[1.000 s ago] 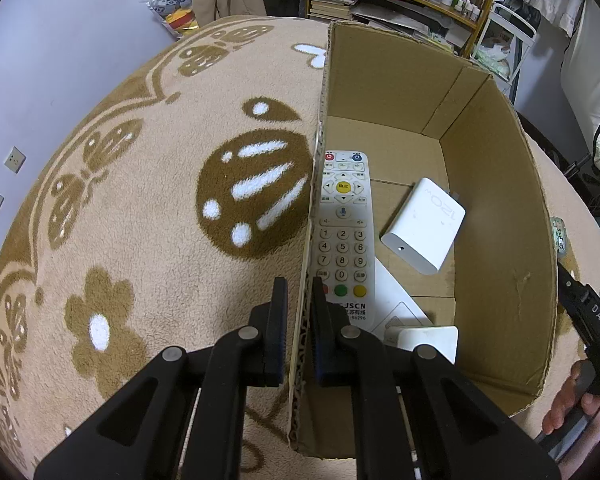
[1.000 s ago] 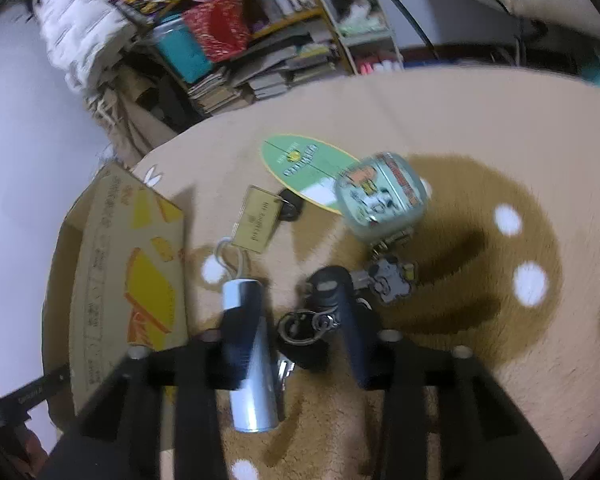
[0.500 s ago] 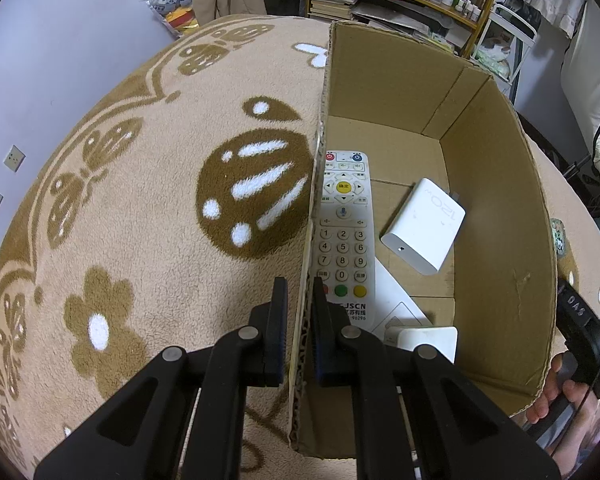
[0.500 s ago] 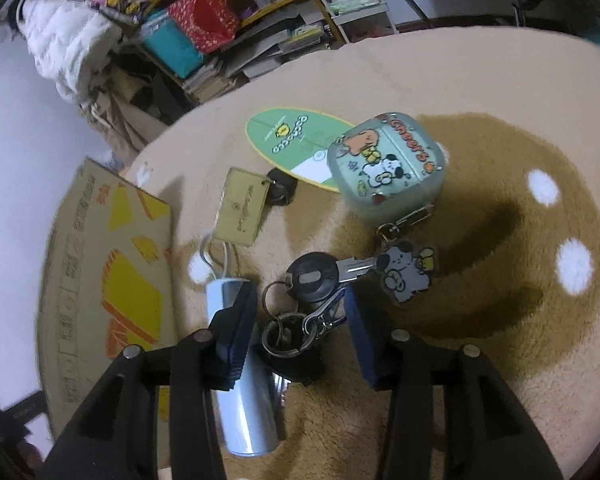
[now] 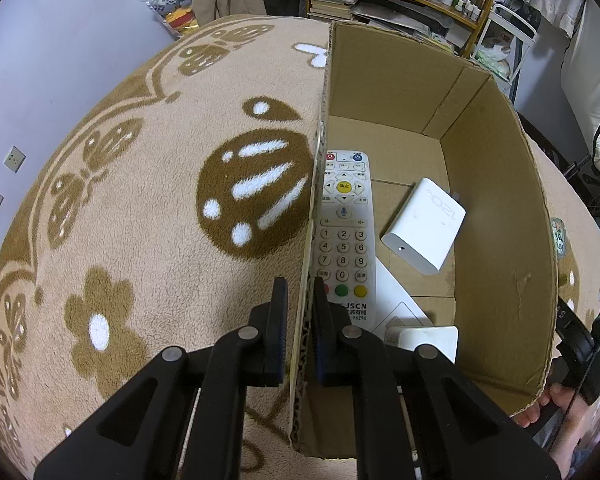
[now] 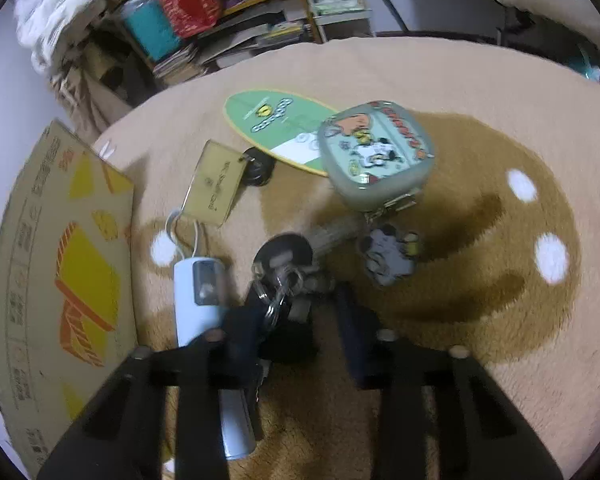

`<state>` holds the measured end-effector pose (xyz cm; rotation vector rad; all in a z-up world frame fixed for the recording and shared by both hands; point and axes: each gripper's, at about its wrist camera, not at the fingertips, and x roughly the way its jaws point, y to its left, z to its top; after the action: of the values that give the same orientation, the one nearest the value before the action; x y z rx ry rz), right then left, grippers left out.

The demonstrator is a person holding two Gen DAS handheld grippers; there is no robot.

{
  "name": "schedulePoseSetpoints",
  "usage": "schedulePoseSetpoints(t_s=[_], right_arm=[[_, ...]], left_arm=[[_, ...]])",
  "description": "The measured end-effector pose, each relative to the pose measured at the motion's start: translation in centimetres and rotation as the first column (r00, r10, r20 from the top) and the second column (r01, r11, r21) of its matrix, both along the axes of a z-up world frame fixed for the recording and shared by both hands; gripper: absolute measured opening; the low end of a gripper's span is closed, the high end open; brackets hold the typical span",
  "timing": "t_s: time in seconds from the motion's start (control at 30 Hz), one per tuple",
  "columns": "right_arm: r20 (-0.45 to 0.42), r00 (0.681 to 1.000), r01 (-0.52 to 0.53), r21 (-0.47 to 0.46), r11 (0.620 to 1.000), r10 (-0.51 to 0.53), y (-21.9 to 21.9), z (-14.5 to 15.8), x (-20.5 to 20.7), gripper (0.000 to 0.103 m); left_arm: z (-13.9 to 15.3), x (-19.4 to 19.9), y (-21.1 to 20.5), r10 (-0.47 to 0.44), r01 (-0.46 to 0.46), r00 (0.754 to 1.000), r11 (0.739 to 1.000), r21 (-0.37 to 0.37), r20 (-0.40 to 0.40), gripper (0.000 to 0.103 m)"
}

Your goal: Organize rigid objects

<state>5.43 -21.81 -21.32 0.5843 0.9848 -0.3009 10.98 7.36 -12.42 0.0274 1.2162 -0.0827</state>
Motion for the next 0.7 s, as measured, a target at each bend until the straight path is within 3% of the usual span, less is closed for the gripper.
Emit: schedulePoseSetpoints(t_s=[0.1,0.17,0.2,0.5,0.7], right_arm=[[0.032,0.999,0.005,0.034,0.999,-0.006,-0.7,0.2,-0.5,0.024],[0.068,0.998,0.008,0.031,0.999,-0.010,-0.7,0.7,-0.7,0.009],[0.084,0.996,0.007,0.015,1.000,-0.008,-0.5,1.3,-0.7,0.008],[0.196,0.980,-0.031,0.016,0.999,0.027,0.1,5.1,-0.2,0.007],[0.300,0.952,-0.052,-0.009,0.999,0.052,0.8,9.0,-0.4,0.007]], left_arm=[[0.0,0.1,0.1,0.001,-0.001,1.000,1.000,-0.001,-0.001,0.011],[0.0,0.1,0.1,0.000,0.000,1.000,1.000,0.000,0.000,0.011],[0.0,0.1,0.1,0.001,-0.001,1.000,1.000,0.000,0.000,0.011],[0.0,0.1,0.2,0.004,-0.004,1.000,1.000,-0.007,-0.002,0.011],[0.0,0.1,0.2,0.004,-0.004,1.000,1.000,-0.007,-0.002,0.011]])
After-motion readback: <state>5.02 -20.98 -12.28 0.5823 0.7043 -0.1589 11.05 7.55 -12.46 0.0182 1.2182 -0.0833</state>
